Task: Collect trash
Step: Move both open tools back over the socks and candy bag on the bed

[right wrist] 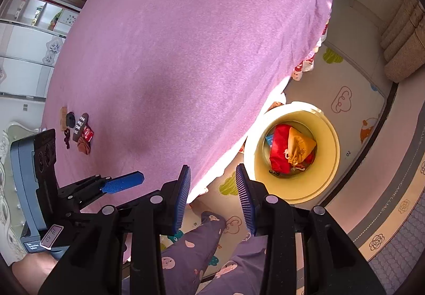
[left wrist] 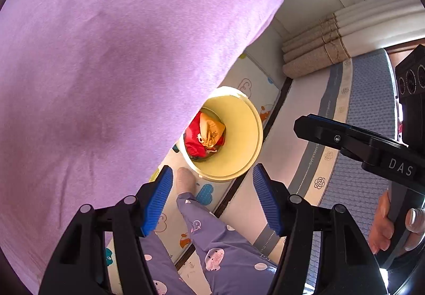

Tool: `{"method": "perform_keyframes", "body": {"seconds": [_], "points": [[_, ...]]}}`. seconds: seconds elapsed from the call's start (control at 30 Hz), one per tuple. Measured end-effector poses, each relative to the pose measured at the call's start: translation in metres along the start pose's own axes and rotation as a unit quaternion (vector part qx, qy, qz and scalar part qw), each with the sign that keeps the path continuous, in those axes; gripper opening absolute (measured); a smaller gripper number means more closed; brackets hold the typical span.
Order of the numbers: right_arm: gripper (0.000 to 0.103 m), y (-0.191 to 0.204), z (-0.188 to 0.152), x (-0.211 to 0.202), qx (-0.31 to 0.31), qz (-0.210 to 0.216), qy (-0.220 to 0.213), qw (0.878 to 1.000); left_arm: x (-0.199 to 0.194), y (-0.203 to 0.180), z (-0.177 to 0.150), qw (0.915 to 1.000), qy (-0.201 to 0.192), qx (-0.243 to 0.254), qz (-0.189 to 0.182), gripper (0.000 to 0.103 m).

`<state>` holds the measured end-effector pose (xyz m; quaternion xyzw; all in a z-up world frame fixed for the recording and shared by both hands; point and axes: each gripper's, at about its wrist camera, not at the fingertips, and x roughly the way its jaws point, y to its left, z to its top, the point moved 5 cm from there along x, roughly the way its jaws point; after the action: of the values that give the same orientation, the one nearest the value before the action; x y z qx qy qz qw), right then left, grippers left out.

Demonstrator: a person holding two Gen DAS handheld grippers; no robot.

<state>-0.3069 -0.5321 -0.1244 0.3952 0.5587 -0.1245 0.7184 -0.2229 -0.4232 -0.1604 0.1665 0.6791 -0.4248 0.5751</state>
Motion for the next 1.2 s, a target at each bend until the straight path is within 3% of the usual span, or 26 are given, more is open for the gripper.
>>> {"method": "perform_keyframes", "body": {"seconds": [0.2,0.43,0.67,0.83,0.9,0.97,1.13,1.2], "points": [[0.036,0.095,0.006,0.029,-0.07,0.017,0.019,0.997,-0.049,0.082,-0.023,0.9964,-0.041,-0.073,0.015,0.062],[0.036,0.207,-0.001,0.068,-0.145,0.031,0.038,0.988,-0.105,0.193,-0.06,0.9812,-0.082,-0.172,0.029,0.063],[0.036,0.297,-0.015,0.105,-0.186,0.053,0.055,0.98,-0.14,0.274,-0.1,0.9696,-0.104,-0.216,0.05,0.063],[0.037,0.341,-0.011,0.128,-0.228,0.041,0.066,0.971,-0.149,0.306,-0.106,0.9597,-0.118,-0.249,0.056,0.065],[0.048,0.354,-0.005,0.133,-0.24,0.038,0.065,0.968,-0.15,0.313,-0.103,0.9561,-0.123,-0.26,0.059,0.069],[0.05,0.364,0.003,0.14,-0.256,0.034,0.068,0.964,-0.148,0.322,-0.098,0.9519,-0.126,-0.273,0.058,0.069],[0.052,0.374,0.025,0.162,-0.277,0.029,0.091,0.956,-0.137,0.341,-0.082,0.9399,-0.129,-0.31,0.062,0.069],[0.052,0.377,0.034,0.172,-0.285,0.024,0.106,0.952,-0.134,0.351,-0.077,0.9313,-0.133,-0.333,0.064,0.069]]}}
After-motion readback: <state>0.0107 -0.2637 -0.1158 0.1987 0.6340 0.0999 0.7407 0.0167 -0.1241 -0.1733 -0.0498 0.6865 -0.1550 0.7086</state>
